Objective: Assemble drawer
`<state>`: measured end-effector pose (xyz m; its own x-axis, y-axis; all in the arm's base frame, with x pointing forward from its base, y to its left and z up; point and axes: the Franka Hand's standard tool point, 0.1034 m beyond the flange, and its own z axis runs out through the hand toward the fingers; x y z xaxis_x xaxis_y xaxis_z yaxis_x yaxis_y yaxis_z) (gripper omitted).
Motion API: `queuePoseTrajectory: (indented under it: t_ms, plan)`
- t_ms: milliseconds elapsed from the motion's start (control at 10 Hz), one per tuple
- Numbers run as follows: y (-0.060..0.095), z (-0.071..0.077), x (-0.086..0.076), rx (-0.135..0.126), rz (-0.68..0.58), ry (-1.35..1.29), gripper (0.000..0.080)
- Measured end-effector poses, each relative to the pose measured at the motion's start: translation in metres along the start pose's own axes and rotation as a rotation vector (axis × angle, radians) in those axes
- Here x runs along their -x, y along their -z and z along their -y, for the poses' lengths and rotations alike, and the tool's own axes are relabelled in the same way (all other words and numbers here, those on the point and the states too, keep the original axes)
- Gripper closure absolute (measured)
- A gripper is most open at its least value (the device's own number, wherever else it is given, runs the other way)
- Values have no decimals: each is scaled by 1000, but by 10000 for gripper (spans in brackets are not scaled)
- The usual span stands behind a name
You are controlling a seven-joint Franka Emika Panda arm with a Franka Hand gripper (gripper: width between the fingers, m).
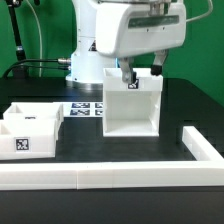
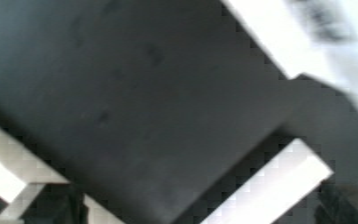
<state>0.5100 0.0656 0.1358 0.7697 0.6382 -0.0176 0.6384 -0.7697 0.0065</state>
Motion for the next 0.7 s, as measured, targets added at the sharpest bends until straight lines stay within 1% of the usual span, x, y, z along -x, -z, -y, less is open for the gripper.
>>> queuePoseTrajectory:
  t_ms: [100,200,400,700]
  plan:
    - [5,12,7,3,4,-76,150]
    - [9,17,9,7,2,-121,150]
    - [5,14,9,3,6,-90,150]
    - [4,17,11,6,3,-128,150]
